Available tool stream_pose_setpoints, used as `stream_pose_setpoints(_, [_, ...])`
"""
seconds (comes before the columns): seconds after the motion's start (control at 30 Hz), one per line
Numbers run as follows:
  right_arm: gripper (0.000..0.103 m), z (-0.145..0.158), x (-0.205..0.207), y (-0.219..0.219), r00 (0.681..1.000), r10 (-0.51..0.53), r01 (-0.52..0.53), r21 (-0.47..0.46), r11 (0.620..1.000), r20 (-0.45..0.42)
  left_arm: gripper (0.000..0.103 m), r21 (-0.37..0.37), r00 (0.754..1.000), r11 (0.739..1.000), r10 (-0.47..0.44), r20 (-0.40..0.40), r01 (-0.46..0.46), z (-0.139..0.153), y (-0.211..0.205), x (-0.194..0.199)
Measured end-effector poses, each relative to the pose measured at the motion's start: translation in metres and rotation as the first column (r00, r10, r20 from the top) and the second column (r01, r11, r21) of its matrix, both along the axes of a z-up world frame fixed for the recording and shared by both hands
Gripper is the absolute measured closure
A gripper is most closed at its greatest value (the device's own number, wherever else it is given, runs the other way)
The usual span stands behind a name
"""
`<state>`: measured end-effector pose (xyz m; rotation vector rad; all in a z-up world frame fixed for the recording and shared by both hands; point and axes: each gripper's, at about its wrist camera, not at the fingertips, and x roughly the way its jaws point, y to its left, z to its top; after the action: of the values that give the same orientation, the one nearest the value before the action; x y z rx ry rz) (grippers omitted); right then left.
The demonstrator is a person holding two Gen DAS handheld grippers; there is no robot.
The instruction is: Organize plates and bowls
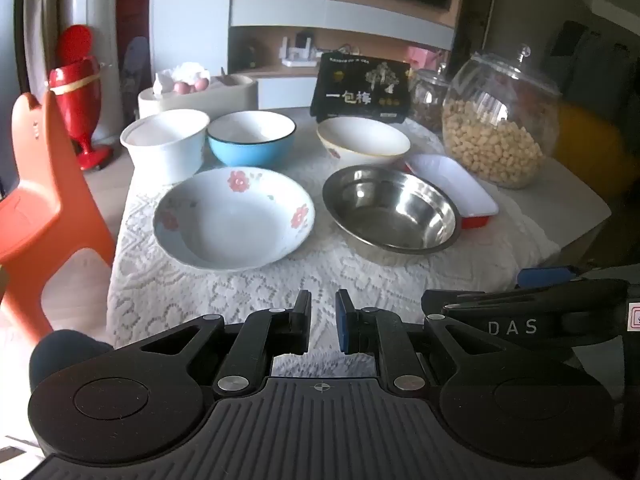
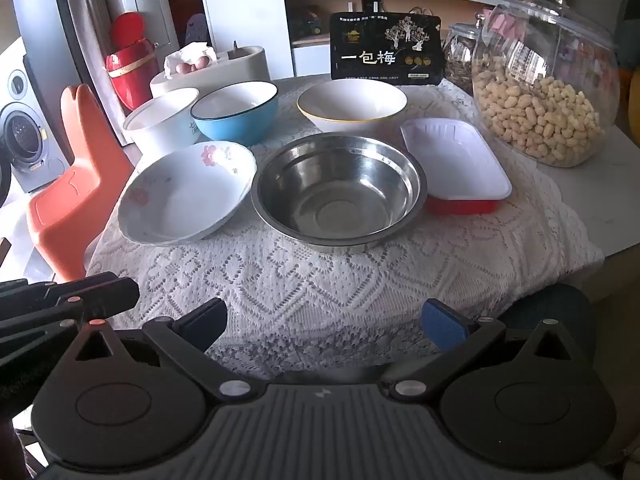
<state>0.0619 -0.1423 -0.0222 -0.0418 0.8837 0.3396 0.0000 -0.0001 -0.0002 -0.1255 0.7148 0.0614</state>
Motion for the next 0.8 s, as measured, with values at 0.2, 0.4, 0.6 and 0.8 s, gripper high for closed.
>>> stream_pose_setpoints(0.2, [0.0, -0.001, 0.001, -0.001, 1.0, 0.0, 0.0, 0.001, 1.0, -0.002, 0.087, -0.003, 1.0, 1.0, 0.002, -0.013, -0.002, 0.0, 0.0, 0.001])
stream_pose_setpoints(0.4, [0.0, -0.001, 0.001, 0.0, 1.0, 0.001, -0.001, 0.002, 1.0, -0.006, 0.087, -0.001, 1.0, 1.0, 0.002, -0.012, -0.002, 0.0, 0.0, 0.0])
stream_pose_setpoints(0.6, [0.0, -0.002, 0.002, 0.0, 1.0, 0.001, -0.001, 0.001, 1.0, -0.009, 0.087, -0.002, 1.0, 1.0, 0.004, -0.013, -0.004, -0.004, 0.004, 0.002])
stream_pose_setpoints(0.8, [0.0, -0.002, 0.002, 0.001, 1.0, 0.001, -0.001, 0.001, 1.0, -0.009, 0.087, -0.001, 1.0, 1.0, 0.004, -0.014, -0.004, -0.006, 0.011, 0.002])
